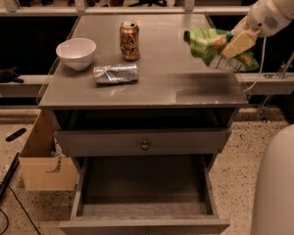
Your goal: Place green rice chip bag into middle drawer
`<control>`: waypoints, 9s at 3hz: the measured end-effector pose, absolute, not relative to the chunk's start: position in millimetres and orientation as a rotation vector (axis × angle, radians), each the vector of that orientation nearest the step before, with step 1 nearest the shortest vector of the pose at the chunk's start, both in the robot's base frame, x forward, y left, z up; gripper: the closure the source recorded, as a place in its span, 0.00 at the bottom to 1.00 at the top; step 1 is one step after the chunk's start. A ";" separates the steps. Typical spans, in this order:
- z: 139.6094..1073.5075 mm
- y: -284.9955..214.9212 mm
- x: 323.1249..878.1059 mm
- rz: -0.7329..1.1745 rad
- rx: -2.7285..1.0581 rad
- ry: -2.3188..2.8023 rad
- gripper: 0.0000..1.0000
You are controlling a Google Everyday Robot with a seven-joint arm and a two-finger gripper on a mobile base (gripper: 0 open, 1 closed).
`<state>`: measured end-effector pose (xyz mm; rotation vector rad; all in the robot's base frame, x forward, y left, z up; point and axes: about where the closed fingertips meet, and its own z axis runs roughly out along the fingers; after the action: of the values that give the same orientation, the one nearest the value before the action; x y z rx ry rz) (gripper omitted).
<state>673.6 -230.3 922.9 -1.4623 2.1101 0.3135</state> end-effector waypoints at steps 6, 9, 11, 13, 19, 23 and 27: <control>947.1 -275.2 459.4 0.482 -1.625 1.948 1.00; 916.9 -243.3 439.0 0.582 -1.579 1.927 1.00; 865.8 -132.0 443.7 0.770 -1.434 1.920 1.00; 854.4 -117.3 438.4 0.801 -1.398 1.927 1.00; 719.1 -70.4 409.5 0.759 -1.385 1.978 1.00; 569.5 -102.2 450.2 0.625 -1.355 2.174 1.00; 469.5 -62.1 453.5 0.685 -1.448 2.338 1.00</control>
Offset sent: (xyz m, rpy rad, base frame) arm -0.0139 -0.0190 0.0368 0.0415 -0.0506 -0.0209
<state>453.5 -62.1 469.5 -1.4480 2.3377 0.6853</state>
